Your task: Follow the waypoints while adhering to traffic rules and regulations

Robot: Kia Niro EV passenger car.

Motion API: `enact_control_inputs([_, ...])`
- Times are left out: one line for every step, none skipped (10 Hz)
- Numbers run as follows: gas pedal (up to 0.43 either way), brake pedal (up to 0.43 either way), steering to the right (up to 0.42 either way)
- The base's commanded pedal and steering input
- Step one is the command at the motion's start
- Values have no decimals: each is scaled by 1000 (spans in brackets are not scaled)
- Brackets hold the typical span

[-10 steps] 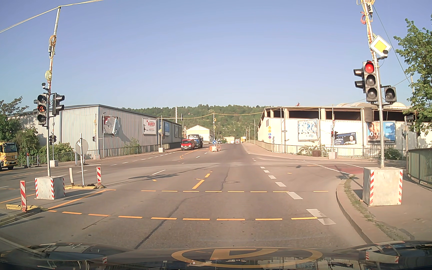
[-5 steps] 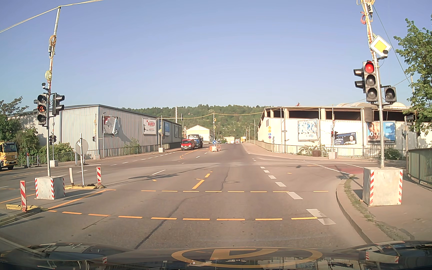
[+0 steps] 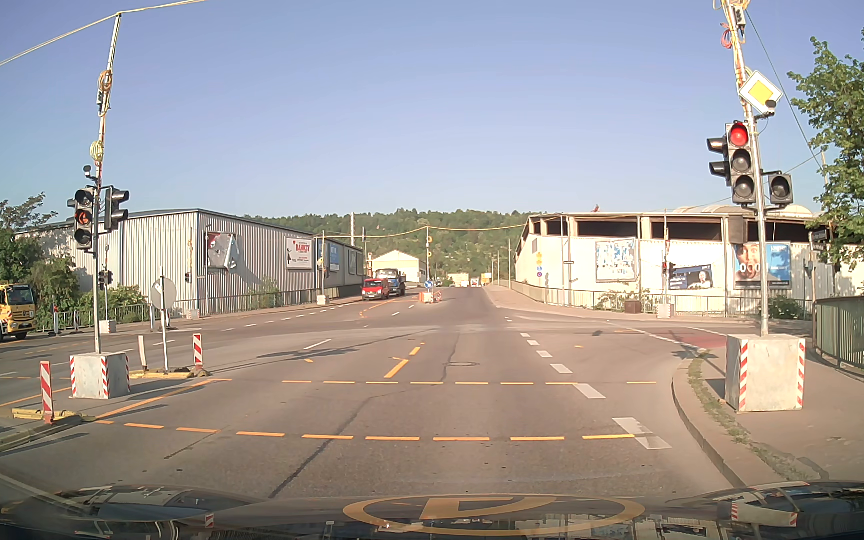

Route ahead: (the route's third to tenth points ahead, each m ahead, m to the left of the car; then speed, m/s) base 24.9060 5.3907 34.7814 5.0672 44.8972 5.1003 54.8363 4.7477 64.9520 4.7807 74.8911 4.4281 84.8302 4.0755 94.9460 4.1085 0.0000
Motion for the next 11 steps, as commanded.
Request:
enact_control_inputs([0, 299, -3])
enact_control_inputs([0, 299, -3])
enact_control_inputs([0, 299, -3])
enact_control_inputs([0, 299, -3])
enact_control_inputs([0, 299, -3])
enact_control_inputs([0, 299, -3])
enact_control_inputs([0, 299, -3])
enact_control_inputs([0, 299, -3])
enact_control_inputs([0, 299, -3])
enact_control_inputs([0, 299, -3])
enact_control_inputs([0, 299, -3])
